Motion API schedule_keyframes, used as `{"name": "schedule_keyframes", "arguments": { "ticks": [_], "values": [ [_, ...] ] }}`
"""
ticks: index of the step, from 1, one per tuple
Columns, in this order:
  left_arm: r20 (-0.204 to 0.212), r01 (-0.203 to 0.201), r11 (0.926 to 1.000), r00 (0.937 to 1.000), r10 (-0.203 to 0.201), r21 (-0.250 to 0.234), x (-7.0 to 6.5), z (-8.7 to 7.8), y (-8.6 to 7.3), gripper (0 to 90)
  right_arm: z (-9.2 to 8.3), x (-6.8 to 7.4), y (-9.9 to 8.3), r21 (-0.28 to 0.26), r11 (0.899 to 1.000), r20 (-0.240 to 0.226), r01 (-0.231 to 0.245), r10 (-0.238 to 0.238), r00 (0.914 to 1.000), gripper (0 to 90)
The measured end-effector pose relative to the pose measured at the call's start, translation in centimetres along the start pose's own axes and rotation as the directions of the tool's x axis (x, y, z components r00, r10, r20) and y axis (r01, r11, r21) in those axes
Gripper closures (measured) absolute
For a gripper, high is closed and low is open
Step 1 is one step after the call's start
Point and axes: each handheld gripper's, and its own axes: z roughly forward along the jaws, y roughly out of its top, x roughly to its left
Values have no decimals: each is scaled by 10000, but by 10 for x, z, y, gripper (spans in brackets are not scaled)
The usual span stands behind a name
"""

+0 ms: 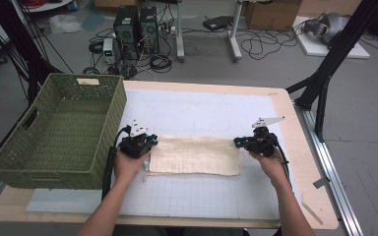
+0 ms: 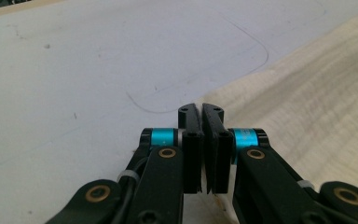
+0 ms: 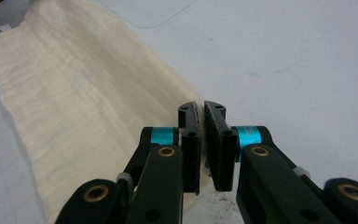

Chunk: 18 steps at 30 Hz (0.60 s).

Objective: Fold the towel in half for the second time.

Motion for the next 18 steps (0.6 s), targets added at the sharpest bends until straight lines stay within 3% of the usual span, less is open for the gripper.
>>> {"name": "schedule_keyframes", "arguments": {
  "ticks": [5,10,18],
  "values": [
    [12,-369,9986,9993,370,-371,-3,-8,4,861,-4,2,-6,-326,9993,-240,-194,186,9995,851],
    [80,-861,9926,9962,871,-859,-10,-17,2,860,-12,8,-12,-521,9986,-401,-29,8,9992,850],
    [325,-997,9881,9940,1041,-1170,-15,-31,-13,858,-22,24,-23,-732,9969,-839,280,-341,9959,846]
  ]
}}
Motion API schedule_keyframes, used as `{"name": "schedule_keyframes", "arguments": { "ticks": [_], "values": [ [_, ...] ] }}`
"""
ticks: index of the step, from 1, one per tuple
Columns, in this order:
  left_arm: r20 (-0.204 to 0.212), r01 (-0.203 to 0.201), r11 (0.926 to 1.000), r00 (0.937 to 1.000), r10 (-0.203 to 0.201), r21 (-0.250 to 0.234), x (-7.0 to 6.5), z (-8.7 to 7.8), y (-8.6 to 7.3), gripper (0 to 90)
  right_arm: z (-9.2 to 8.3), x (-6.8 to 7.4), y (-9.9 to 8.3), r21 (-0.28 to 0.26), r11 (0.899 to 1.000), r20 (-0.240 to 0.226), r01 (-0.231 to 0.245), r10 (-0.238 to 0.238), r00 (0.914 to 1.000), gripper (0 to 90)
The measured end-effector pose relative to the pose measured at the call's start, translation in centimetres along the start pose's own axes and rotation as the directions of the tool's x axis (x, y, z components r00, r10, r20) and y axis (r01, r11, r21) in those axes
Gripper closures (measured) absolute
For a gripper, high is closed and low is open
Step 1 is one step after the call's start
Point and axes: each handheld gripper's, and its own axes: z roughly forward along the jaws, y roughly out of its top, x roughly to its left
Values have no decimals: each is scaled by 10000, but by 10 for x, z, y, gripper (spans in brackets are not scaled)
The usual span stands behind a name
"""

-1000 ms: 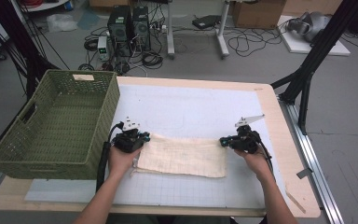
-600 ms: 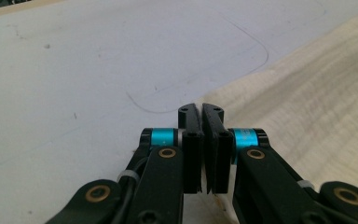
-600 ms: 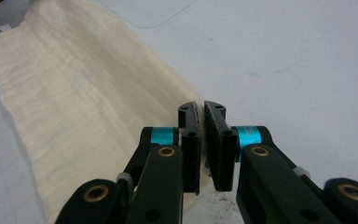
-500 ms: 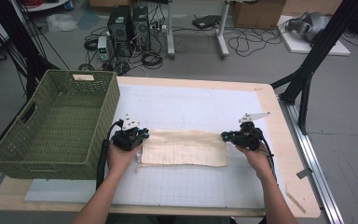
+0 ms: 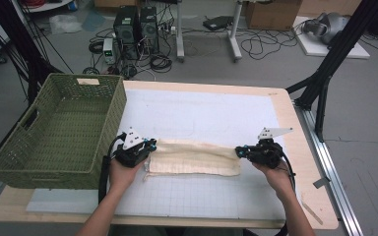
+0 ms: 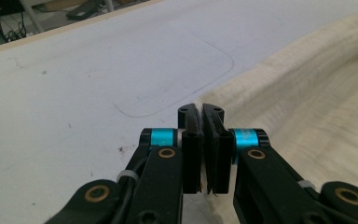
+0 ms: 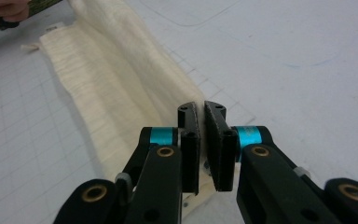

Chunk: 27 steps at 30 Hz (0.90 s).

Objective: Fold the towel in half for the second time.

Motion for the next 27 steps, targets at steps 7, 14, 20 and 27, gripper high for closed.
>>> {"name": "schedule_keyframes", "arguments": {
  "ticks": [7,14,20,27],
  "values": [
    [232,74,9999,9997,-72,-102,-8,-14,-11,855,-6,11,-9,-7,9998,-334,175,-175,9993,842],
    [439,-176,9997,9989,167,185,-20,-21,-17,854,-5,14,-24,329,9994,-406,87,-73,9991,839],
    [1086,-12,9967,9941,-76,811,-23,-29,-24,832,-6,17,-30,379,9993,-549,-5,26,9985,739],
    [1544,324,9959,9870,-452,841,-22,-38,-20,683,-18,29,-13,-671,9977,-523,91,-127,9985,657]
  ]
}}
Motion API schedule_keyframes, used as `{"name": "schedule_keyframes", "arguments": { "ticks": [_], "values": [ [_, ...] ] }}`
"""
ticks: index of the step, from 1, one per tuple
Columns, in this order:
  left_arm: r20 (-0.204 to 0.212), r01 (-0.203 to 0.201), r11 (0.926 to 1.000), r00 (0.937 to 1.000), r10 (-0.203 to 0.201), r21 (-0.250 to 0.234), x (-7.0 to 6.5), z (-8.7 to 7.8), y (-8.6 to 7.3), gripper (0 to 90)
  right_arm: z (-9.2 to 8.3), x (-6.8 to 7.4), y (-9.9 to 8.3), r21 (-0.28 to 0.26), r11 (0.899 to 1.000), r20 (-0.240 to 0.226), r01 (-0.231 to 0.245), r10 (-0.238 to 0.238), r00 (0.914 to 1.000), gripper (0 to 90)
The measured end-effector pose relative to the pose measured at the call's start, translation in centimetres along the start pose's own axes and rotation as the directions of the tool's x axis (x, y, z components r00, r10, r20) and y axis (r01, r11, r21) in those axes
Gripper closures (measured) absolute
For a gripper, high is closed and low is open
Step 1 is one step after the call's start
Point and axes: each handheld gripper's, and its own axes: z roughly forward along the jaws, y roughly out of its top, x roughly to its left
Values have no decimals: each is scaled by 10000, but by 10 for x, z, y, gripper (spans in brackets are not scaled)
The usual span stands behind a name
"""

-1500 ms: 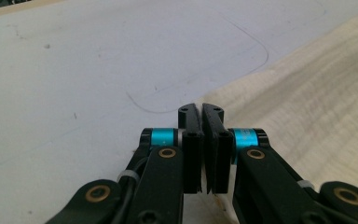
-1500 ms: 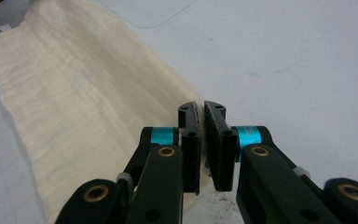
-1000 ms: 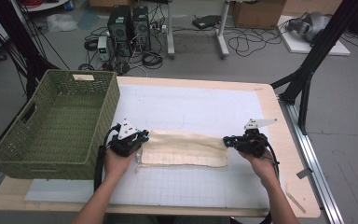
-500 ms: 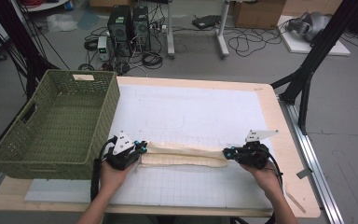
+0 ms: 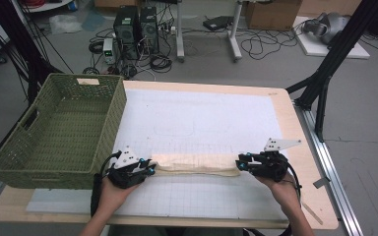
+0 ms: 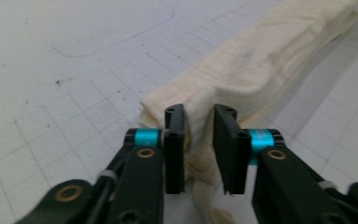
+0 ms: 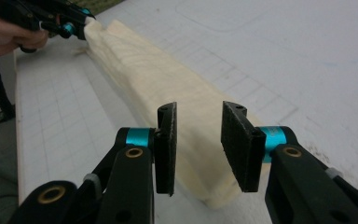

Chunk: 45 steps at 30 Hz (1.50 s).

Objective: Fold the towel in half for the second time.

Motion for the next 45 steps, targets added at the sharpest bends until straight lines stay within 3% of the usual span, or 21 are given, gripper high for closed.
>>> {"name": "schedule_keyframes", "arguments": {
  "ticks": [4,7,12,15,19,24,27,29,32,36,40,45],
  "values": [
    [-15,-123,9991,9999,122,-400,-3,-7,10,613,10,6,2,359,9993,-183,109,-103,9998,672],
    [79,-51,9981,10000,56,-620,-2,-6,18,611,20,8,-1,615,9979,-236,185,-170,9996,701],
    [200,-221,9997,9996,219,114,-2,8,16,760,30,10,-7,1113,9933,-191,301,-281,9994,720],
    [173,-384,9971,9992,374,663,-4,12,9,825,32,8,-11,1373,9898,-119,380,-367,9993,728],
    [-11,-424,9912,9991,428,1255,0,14,1,829,32,4,-17,1652,9858,-34,299,-298,9996,743],
    [-118,-596,9891,9980,618,1346,-1,16,0,825,29,2,-21,1837,9821,141,415,-448,9989,747],
    [-243,-558,9924,9980,588,1099,0,13,4,803,28,5,-19,1892,9805,179,530,-574,9982,744],
    [-299,-418,9973,9986,436,600,-1,9,10,802,26,8,-13,1576,9851,201,690,-731,9971,744],
    [-288,-566,9979,9979,575,308,-3,9,20,802,27,14,-2,1058,9914,39,773,-782,9969,743],
    [-52,-659,9976,9978,660,199,-9,20,29,802,39,20,9,831,9917,-147,985,-976,9951,737],
    [222,-816,9937,9965,802,773,-15,35,27,800,56,26,12,988,9883,-374,1160,-1128,9929,738],
    [103,-883,9856,9961,877,1439,-13,41,17,803,68,26,7,1701,9766,-471,1313,-1250,9910,738]
  ]
}}
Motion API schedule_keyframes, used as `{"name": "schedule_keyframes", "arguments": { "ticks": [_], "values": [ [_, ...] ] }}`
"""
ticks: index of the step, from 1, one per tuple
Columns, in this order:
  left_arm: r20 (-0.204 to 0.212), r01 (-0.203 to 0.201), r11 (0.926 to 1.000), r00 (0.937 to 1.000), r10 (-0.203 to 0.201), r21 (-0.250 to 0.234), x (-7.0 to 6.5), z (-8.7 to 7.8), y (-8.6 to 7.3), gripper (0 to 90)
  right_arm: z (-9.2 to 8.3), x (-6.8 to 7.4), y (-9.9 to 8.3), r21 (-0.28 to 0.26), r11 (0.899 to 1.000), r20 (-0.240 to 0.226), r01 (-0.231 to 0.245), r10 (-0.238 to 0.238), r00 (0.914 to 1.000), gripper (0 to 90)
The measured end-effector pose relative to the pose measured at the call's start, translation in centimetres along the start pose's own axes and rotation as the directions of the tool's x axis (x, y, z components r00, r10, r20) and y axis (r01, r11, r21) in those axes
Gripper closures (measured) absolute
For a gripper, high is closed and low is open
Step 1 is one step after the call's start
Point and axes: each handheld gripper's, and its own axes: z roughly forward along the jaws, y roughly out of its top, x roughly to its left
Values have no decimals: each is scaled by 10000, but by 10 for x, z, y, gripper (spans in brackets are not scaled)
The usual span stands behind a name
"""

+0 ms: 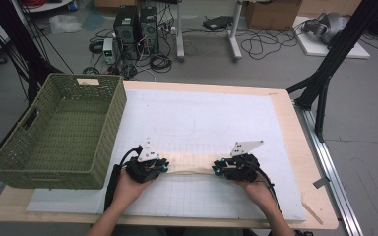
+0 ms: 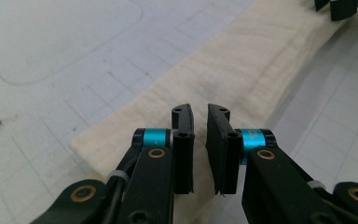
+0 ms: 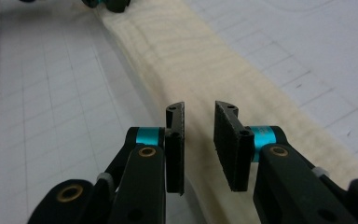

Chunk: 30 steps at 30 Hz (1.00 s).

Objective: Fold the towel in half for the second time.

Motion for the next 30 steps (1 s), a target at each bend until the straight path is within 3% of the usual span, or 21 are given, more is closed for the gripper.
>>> {"name": "schedule_keyframes", "arguments": {
  "ticks": [5,8,14,17,20,23,26,28,30],
  "values": [
    [-92,161,9999,9998,-161,1,6,-4,-8,804,-2,-4,-10,317,9995,187,-87,82,9998,737],
    [-247,-27,10000,9997,27,12,6,-5,-10,800,-8,-6,-15,417,9991,349,-32,17,9994,733],
    [-359,-20,9997,9994,12,-230,6,-9,-16,791,-27,-16,-32,265,9987,724,-424,404,9966,720],
    [-441,-68,9992,9990,51,-390,6,-10,-14,768,-29,-16,-32,247,9990,703,-368,350,9969,698],
    [-547,-8,9972,9985,-33,-753,8,-15,-9,719,-34,-16,-26,-248,9997,803,-60,80,9967,672],
    [-597,131,9967,9981,-179,-800,14,-17,-7,686,-41,-20,-20,-601,9981,1071,-97,161,9941,643],
    [-507,231,9983,9984,-258,-527,17,-17,-11,687,-40,-27,-23,-457,9982,1116,-392,441,9928,620],
    [-463,283,9991,9985,-298,-315,17,-15,-17,692,-38,-29,-27,-122,9993,1233,-346,358,9917,613],
    [-583,136,9989,9982,-162,-446,17,-15,-21,707,-35,-30,-32,167,9991,1331,-402,376,9904,610]
  ]
}}
